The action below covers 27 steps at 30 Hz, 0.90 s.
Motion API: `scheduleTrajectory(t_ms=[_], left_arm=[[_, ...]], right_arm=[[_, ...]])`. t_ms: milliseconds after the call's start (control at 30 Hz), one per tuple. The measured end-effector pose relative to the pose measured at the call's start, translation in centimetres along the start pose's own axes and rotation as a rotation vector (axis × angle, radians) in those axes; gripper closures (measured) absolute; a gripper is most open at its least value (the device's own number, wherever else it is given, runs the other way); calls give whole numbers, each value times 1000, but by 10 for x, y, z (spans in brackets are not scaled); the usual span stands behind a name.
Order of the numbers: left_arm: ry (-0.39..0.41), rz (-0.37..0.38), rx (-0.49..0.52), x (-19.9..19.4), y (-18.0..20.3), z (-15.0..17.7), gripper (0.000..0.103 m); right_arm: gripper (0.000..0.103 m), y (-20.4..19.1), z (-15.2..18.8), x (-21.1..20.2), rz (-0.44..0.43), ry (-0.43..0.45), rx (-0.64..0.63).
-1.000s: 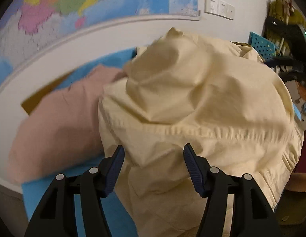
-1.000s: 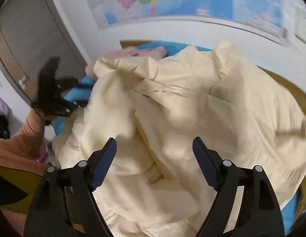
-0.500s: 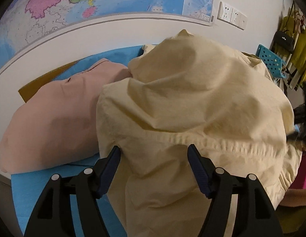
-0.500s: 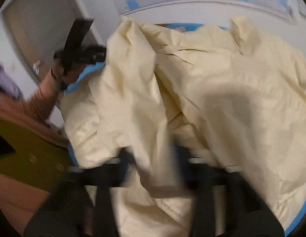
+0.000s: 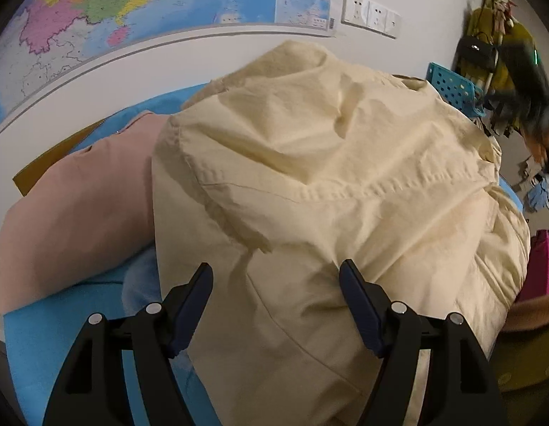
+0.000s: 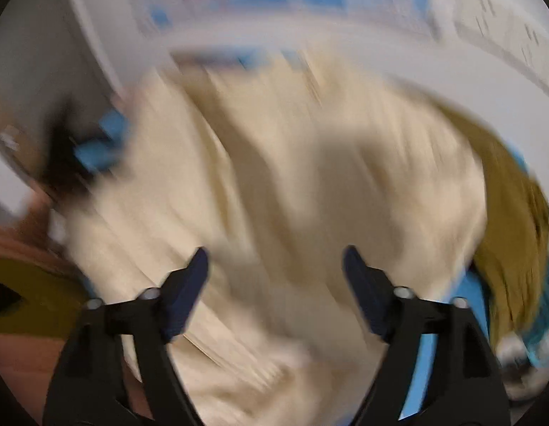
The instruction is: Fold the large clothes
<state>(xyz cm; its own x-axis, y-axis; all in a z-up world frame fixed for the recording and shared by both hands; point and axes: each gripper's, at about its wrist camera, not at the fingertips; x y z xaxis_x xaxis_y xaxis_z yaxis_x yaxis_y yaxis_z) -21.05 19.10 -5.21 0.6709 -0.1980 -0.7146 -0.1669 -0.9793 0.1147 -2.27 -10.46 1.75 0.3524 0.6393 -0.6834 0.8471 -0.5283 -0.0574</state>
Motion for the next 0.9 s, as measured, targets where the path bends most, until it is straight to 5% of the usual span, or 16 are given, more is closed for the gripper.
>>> scheduleTrajectory(t_ms=[133, 267, 367, 500, 567, 767, 900], left_arm=[[8, 2, 3, -1, 1, 2, 32], [8, -13, 7, -1, 3, 2, 32], [12, -16, 13, -6, 2, 6, 32], [18, 10, -5, -6, -1, 9, 32], [22, 33, -17, -4, -6, 9, 32], [35, 118, -100, -3, -29, 13, 31], [3, 123, -104, 2, -32, 17, 31]], right_arm=[[11, -39, -73, 43, -147, 41, -13], [12, -76, -135, 128, -283, -62, 14], [17, -97, -164, 191, -263, -179, 13], [61, -91, -160, 251, -274, -378, 60], [98, -89, -163, 250, -317, -346, 60], [100, -69, -212, 202, -405, -33, 118], [98, -79, -211, 251, -322, -100, 86]])
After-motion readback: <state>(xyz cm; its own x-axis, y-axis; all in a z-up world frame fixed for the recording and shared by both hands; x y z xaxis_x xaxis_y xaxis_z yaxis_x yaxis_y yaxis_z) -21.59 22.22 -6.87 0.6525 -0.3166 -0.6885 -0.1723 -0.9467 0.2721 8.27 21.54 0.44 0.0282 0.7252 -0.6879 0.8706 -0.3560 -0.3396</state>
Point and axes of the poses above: each gripper's, at about its wrist camera, not at the fingertips, and x roughly the way its jaws point, y to its right, z to its underside, and after that the axes turned 6 degrees about z, right-handed
